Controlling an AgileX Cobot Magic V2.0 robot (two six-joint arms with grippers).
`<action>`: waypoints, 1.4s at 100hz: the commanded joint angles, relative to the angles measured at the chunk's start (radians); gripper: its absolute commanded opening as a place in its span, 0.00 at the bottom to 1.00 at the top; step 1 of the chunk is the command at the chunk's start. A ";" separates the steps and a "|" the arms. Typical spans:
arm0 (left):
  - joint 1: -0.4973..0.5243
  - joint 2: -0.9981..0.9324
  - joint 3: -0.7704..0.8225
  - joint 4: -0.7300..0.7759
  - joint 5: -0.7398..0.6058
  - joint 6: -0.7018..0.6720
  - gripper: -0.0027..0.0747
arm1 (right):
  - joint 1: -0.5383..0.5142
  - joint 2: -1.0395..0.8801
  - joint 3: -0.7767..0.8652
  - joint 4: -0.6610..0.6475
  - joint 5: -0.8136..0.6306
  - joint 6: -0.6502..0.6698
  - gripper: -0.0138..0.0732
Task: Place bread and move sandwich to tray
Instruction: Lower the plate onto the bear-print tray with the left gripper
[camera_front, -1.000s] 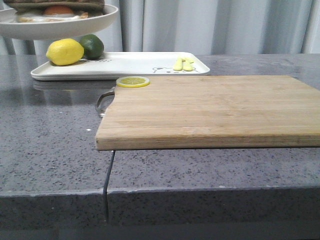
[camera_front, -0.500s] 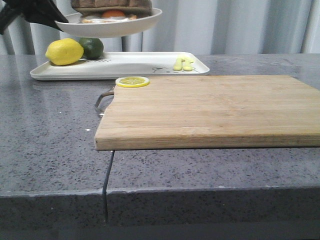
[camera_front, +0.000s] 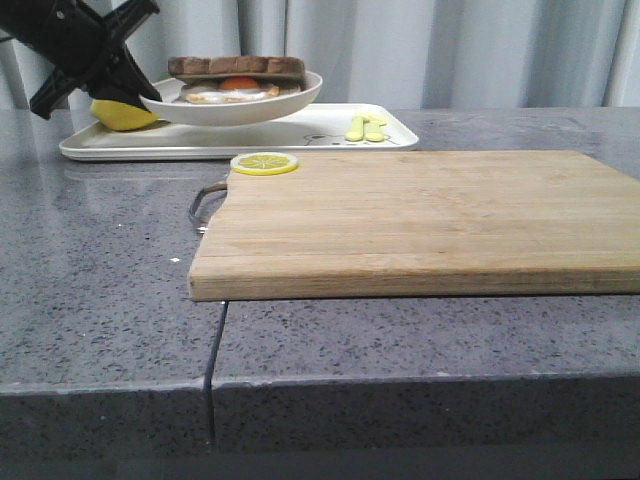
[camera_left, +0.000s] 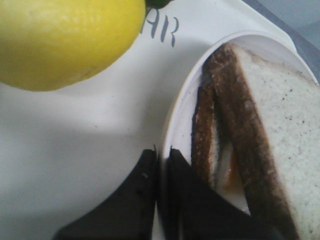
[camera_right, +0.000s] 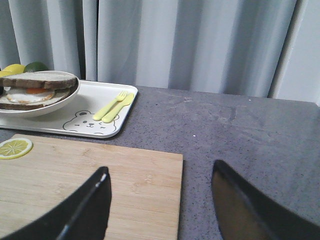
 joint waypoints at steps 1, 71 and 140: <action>-0.006 -0.051 -0.042 -0.061 -0.052 -0.021 0.01 | -0.006 0.007 -0.024 -0.013 -0.079 -0.004 0.67; -0.020 -0.023 -0.042 -0.043 -0.111 -0.023 0.01 | -0.006 0.007 -0.024 -0.013 -0.080 -0.004 0.67; -0.035 -0.025 -0.042 -0.031 -0.094 -0.023 0.58 | -0.006 0.007 -0.024 -0.013 -0.082 -0.004 0.67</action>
